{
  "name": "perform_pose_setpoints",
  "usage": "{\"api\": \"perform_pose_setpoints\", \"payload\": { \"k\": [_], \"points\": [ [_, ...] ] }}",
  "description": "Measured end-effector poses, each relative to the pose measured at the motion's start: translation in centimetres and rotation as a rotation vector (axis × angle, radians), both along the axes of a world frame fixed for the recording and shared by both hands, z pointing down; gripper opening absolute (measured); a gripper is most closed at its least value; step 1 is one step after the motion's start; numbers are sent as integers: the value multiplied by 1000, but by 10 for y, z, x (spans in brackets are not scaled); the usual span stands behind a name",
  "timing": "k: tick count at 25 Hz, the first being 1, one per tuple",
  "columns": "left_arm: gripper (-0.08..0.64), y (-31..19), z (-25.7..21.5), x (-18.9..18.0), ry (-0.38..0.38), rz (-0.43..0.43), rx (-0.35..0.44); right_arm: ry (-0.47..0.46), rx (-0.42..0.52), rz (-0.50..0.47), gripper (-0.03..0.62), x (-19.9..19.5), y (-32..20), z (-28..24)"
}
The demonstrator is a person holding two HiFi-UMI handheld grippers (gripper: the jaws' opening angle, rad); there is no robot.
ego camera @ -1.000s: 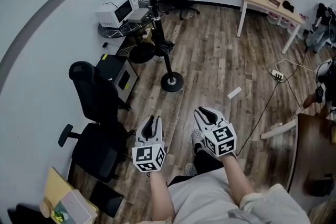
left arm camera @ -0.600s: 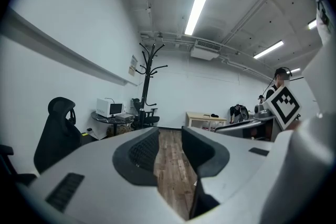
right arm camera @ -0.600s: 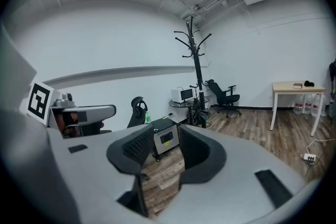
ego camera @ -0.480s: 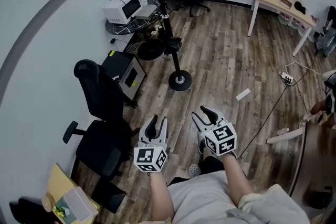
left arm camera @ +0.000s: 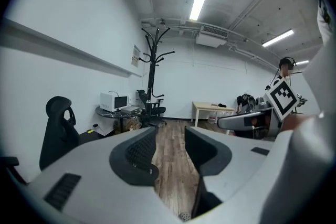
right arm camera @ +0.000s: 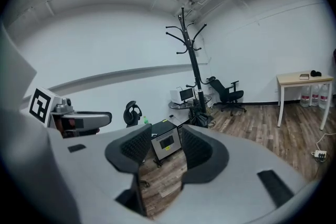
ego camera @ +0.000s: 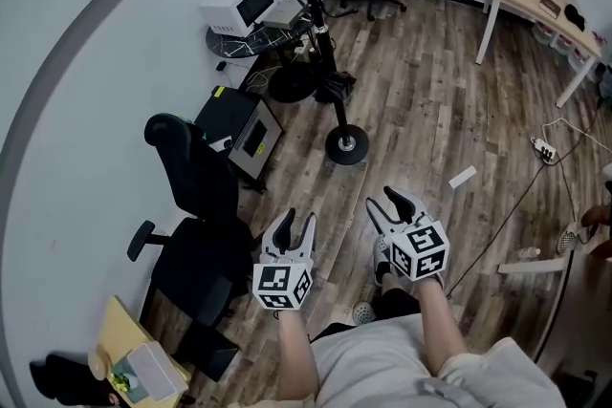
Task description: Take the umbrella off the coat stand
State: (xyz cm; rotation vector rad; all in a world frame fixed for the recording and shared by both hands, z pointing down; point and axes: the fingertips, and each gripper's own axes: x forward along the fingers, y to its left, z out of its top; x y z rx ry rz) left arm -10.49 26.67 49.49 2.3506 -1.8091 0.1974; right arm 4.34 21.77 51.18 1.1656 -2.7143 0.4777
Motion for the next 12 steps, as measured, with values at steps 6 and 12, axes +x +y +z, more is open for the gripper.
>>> {"api": "perform_pose_setpoints", "payload": {
  "k": [6, 12],
  "points": [
    [164, -78, -12, 8, -24, 15, 21, -3, 0, 25, 190, 8, -72, 0],
    [164, -146, -23, 20, -21, 7, 38, -17, 1, 27, 190, 23, -141, -5]
  ]
}}
